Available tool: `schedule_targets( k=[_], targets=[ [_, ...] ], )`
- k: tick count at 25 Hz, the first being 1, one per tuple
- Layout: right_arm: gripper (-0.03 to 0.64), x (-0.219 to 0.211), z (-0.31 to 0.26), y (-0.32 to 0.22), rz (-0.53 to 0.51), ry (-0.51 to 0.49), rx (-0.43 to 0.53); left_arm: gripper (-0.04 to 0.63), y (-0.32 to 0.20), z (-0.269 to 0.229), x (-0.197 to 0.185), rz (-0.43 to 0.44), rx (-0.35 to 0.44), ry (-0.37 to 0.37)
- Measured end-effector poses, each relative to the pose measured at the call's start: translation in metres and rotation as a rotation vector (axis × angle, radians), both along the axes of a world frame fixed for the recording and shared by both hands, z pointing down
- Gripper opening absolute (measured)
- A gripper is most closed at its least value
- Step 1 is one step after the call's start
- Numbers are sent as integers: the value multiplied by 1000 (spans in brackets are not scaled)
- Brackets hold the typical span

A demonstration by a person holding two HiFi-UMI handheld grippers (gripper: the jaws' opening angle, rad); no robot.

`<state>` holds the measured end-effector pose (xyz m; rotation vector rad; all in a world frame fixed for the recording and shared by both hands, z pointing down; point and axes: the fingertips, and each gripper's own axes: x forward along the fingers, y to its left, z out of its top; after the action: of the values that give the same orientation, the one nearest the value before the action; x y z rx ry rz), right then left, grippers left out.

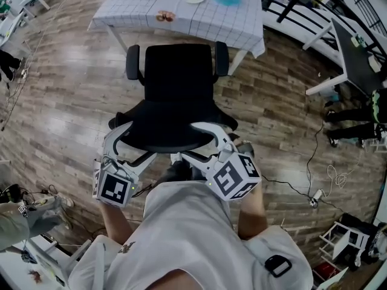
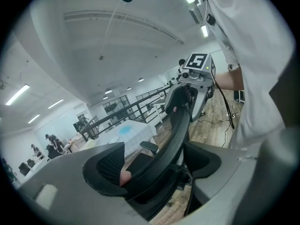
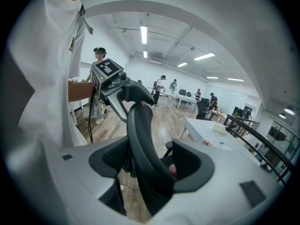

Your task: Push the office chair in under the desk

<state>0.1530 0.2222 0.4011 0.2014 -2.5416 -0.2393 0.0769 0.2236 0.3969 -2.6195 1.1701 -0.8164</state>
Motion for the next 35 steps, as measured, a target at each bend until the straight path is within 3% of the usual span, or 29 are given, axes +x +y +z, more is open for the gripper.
schedule_targets(
  k=[35],
  targets=[
    [299,-29,3,-65,17,50,-74,398,-68,-1,-28,47,1,8]
  ],
)
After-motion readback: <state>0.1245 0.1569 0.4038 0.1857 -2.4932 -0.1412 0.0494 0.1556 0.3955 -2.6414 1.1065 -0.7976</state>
